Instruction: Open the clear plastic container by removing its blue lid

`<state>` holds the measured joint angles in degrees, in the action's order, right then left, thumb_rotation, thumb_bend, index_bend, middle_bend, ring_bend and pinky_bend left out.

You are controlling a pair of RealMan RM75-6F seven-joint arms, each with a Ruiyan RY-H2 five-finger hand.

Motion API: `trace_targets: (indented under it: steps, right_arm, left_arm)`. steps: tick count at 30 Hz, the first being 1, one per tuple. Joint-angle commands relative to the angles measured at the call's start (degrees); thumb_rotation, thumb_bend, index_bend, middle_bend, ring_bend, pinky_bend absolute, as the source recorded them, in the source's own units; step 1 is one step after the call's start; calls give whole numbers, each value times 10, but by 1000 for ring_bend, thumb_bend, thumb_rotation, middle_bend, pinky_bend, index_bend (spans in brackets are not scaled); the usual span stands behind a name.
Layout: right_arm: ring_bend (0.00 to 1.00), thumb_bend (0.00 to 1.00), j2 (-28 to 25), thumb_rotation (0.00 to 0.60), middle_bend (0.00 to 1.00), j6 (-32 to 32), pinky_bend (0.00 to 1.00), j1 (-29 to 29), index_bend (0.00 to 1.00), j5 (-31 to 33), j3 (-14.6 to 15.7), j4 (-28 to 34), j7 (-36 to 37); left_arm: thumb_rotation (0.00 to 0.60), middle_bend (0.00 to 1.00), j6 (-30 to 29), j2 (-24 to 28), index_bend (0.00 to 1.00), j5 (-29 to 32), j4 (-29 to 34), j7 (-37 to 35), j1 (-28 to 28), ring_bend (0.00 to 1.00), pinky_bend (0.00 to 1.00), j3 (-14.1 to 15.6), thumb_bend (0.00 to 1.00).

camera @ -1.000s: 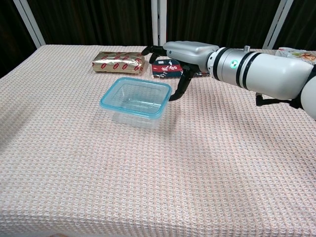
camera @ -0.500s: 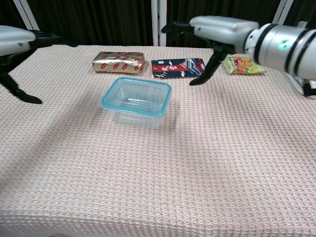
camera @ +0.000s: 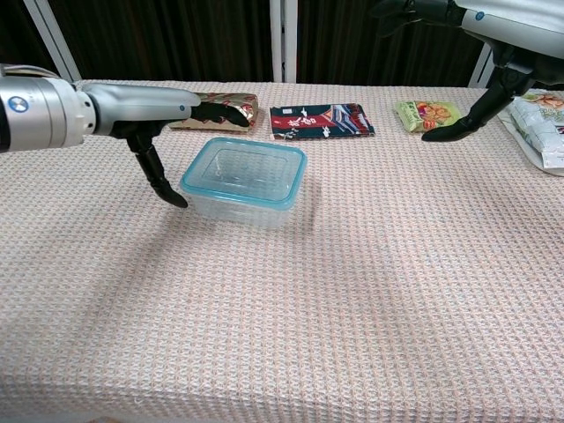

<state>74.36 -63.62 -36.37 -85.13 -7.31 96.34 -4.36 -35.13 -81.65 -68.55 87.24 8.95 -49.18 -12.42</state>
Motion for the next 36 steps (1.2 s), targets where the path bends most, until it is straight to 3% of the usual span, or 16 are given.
trace_targets:
  steps: [1,13,18,23,26,30,36]
  right_arm:
    - [0,51,5,600,119,-6,0,4,0,-8,5,-8,6]
    - [0,51,31,600,119,-4,0,3,0,-34,21,-36,31]
    - [0,52,44,600,119,0,0,0,0,-40,24,-48,38]
    - [0,52,68,600,119,2,0,-4,0,-45,27,-65,39]
    - [0,52,98,600,99,0,0,-6,0,-50,28,-87,36]
    - [0,39,160,600,2,-20,0,-9,0,-68,30,-140,26]
    - [0,2,244,600,0,-49,0,-15,0,-90,27,-215,33]
  left_arm:
    - [600,0,17,-9,0,49,-6,27,-29,0,54,-2,0]
    - [600,5,34,-7,0,178,-18,58,-85,0,82,24,0]
    - [600,31,26,-9,8,200,-14,60,-97,0,90,34,0]
    - [600,103,21,-18,77,208,-18,53,-107,9,127,37,0]
    - [600,155,17,-27,131,213,-27,54,-113,44,151,41,0]
    - [600,220,7,-35,179,219,-32,52,-116,97,181,45,0]
    - [600,238,-1,-39,192,228,-31,54,-122,112,192,50,0]
